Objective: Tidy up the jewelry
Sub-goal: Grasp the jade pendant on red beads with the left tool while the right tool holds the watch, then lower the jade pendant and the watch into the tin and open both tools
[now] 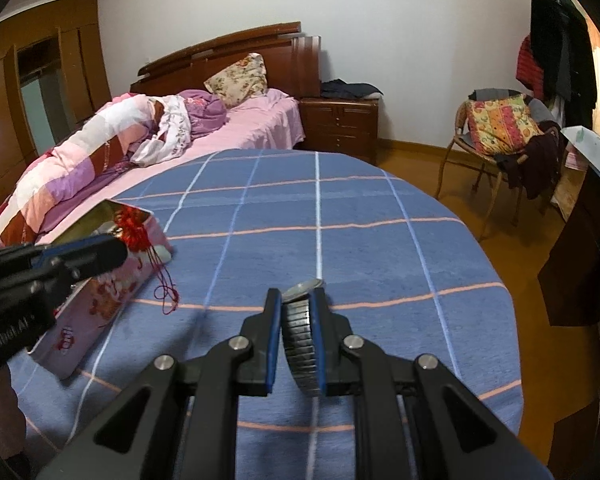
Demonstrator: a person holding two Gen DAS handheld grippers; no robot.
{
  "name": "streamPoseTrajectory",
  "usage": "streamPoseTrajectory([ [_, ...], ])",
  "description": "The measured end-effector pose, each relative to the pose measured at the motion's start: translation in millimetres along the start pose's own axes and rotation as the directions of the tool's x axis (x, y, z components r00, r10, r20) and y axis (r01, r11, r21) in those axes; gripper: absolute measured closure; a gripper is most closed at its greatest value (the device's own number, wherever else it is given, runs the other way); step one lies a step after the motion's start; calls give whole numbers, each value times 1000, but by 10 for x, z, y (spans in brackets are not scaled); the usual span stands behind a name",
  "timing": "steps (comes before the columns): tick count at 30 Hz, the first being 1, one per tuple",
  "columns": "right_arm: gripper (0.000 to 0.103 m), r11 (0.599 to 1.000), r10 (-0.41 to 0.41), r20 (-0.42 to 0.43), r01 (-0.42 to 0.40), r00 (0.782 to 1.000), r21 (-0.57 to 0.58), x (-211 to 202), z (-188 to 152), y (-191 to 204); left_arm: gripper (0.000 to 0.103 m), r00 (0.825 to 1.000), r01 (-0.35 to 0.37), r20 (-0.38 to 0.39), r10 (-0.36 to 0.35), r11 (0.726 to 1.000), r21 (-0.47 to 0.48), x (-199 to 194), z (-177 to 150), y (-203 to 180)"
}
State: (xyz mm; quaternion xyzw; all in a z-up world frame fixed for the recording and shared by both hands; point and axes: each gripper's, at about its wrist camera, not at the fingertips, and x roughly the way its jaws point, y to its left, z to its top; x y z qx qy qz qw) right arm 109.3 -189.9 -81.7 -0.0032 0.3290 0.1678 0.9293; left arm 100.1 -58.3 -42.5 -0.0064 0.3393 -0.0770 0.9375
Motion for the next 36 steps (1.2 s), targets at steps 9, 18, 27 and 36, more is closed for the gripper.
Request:
streamPoseTrajectory([
  [9,86,999,42,23,-42,999,-25,-103,47,154,96,998,-23,53,27,997,-72,-260,47,315],
  [18,86,996,64,34,-62,997,-64,-154,77,318,96,992,-56,102,69,991,-123,-494,57,600],
  [27,86,989,91,62,-83,994,-120,-275,169,531,96,987,-85,120,105,984,-159,-622,47,842],
  [36,86,977,130,86,-112,988,-184,-376,334,837,96,981,-125,123,149,975,-185,-724,-6,1081],
])
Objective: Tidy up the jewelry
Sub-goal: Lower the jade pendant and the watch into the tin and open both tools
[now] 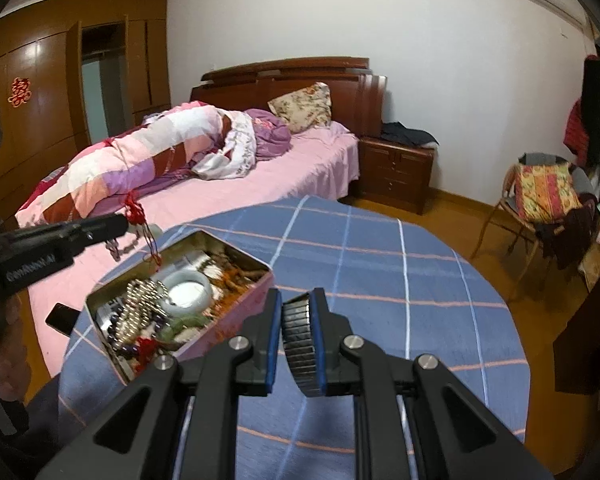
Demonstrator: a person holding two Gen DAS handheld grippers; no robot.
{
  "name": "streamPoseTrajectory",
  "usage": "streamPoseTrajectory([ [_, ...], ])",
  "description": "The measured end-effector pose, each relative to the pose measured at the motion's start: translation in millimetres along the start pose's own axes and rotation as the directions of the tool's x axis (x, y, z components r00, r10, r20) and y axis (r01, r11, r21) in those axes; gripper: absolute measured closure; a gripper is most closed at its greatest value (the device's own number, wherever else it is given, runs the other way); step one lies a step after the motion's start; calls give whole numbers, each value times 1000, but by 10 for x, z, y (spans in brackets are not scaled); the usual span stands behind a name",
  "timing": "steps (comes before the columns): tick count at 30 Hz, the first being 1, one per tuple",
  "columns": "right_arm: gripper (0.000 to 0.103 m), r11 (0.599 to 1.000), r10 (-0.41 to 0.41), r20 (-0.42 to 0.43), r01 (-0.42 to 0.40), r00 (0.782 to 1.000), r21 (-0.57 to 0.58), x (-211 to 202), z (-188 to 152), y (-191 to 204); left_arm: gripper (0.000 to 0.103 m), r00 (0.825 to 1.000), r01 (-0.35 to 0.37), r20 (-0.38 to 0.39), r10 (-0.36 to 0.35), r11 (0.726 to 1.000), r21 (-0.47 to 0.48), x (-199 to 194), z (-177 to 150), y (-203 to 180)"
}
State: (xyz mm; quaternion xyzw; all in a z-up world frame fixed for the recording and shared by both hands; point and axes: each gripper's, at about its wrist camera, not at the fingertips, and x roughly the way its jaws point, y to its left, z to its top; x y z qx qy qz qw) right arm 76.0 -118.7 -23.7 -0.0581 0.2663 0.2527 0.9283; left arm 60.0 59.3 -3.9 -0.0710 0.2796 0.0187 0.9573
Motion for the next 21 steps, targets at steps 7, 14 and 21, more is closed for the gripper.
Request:
streamPoseTrajectory([
  [7,86,998,49,26,-48,998,-46,-10,182,285,96,999,-34,-18,33,999,-27,13,-32,196],
  [14,86,991,97,37,-93,995,-97,33,310,592,96,997,-62,-39,60,997,-40,23,-95,323],
  [21,86,981,137,35,-131,990,-142,120,357,835,96,996,-74,-52,71,996,-54,39,-129,432],
])
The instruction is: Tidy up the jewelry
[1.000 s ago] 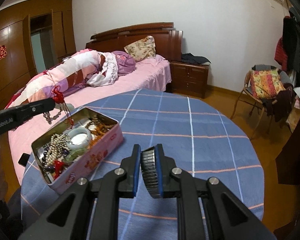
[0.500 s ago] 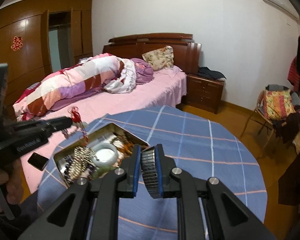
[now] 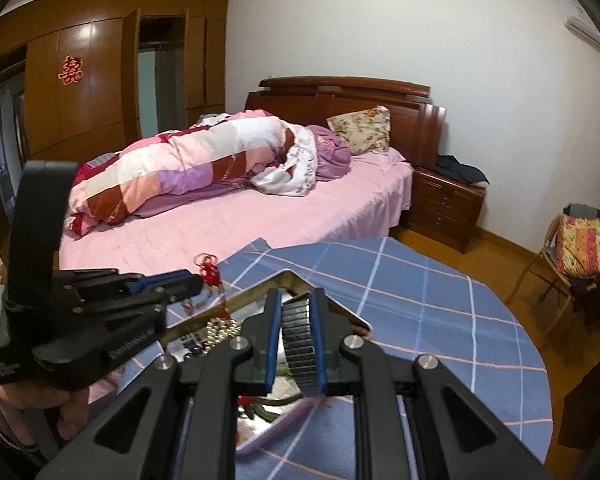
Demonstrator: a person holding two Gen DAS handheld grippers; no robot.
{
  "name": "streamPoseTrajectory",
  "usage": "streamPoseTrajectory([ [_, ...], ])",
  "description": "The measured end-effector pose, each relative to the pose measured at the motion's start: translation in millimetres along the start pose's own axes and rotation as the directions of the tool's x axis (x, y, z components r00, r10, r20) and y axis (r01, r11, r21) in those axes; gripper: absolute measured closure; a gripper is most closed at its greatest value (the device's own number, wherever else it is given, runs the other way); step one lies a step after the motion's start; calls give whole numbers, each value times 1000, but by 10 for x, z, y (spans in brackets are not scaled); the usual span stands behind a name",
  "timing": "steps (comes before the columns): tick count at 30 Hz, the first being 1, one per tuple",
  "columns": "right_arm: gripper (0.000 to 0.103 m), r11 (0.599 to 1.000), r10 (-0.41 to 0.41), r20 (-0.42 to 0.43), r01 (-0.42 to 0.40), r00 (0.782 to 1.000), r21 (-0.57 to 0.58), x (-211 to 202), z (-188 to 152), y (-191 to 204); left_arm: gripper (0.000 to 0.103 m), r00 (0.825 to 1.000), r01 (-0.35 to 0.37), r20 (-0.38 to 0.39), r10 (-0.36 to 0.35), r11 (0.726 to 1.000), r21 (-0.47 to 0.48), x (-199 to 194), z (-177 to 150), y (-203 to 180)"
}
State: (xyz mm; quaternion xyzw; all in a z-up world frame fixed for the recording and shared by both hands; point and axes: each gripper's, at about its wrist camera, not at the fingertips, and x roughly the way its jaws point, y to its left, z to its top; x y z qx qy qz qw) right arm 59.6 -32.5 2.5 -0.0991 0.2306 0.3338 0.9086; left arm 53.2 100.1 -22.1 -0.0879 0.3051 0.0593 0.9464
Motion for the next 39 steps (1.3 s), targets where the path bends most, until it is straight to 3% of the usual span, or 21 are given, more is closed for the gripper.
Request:
streamPoseTrajectory([
  [7,86,999,25,-29,-26,999,-20,254,-79,162,96,999,-7,-37,6,1000,-11,121,-90,70],
  [16,86,999,37,-127,-39,991,-11,583,-353,149,96,992,-14,-124,13,1000,-6,365,-262,98],
  [21,80,998,62,-143,-62,988,7,604,-373,114,95,991,13,-135,-16,1000,-20,357,-266,100],
  [23,54,998,59,-134,-59,989,5,547,-374,121,86,990,8,-142,-12,1000,-27,358,-256,115],
  [25,50,999,40,-117,-39,992,11,484,-374,86,53,991,-7,-134,1,999,-38,335,-252,136],
  [27,48,999,34,-114,-31,993,27,448,-381,50,32,995,-26,-101,20,998,-55,259,-232,159],
  [31,38,997,-5,-100,13,995,76,323,-414,-95,31,998,-15,-62,12,999,-47,132,-180,125],
  [39,31,987,-58,-38,63,998,148,-26,-367,-295,31,997,-72,24,73,997,-41,-85,-83,130],
])
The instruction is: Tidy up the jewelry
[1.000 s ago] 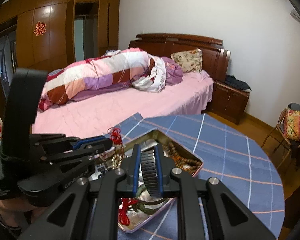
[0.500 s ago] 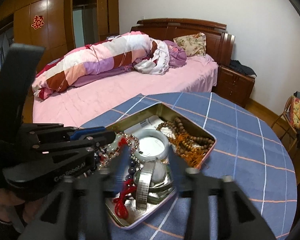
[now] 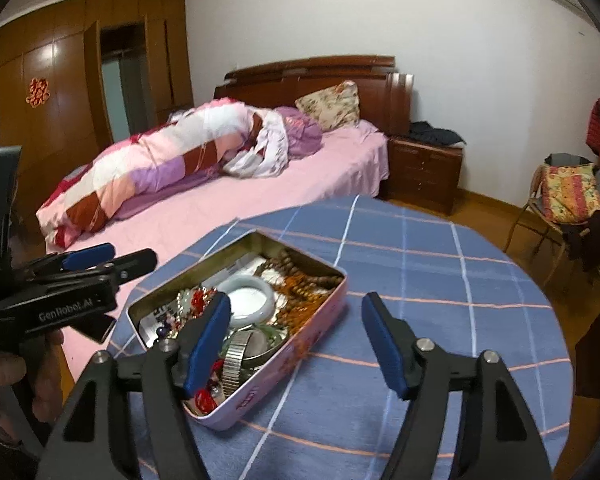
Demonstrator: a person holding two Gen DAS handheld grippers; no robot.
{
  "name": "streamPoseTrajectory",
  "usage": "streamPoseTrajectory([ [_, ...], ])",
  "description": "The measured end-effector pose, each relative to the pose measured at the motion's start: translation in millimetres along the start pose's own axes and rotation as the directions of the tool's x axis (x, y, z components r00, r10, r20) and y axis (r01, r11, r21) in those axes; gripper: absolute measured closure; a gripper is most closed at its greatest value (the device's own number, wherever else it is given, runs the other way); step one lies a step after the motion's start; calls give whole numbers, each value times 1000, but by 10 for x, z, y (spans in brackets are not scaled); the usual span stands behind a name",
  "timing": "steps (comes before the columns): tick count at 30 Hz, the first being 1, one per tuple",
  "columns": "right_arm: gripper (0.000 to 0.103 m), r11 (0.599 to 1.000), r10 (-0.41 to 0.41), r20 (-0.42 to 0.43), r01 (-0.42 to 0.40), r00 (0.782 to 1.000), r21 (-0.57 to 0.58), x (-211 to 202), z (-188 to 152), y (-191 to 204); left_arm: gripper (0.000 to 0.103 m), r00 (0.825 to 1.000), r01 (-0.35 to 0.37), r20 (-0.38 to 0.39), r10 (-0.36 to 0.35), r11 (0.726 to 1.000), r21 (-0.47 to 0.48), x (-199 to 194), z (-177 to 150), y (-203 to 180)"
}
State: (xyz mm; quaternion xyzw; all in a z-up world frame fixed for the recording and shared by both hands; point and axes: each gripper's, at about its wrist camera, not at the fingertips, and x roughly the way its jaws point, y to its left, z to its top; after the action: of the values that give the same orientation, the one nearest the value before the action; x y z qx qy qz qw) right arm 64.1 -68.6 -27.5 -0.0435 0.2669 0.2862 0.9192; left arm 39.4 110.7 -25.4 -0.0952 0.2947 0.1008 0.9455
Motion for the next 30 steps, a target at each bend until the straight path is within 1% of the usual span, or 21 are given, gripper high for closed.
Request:
streamPoseTrajectory([
  [5,29,1000,1,24,-1,1000,13,-40,30,-28,31,999,-18,33,18,1000,11,-71,28,5],
  [19,29,1000,7,22,-8,1000,16,-6,-3,-29,31,999,-16,29,16,1000,11,-48,0,-4],
  [30,26,1000,6,25,-6,1000,14,11,-26,7,31,999,-18,28,17,1000,16,-46,-20,-26],
])
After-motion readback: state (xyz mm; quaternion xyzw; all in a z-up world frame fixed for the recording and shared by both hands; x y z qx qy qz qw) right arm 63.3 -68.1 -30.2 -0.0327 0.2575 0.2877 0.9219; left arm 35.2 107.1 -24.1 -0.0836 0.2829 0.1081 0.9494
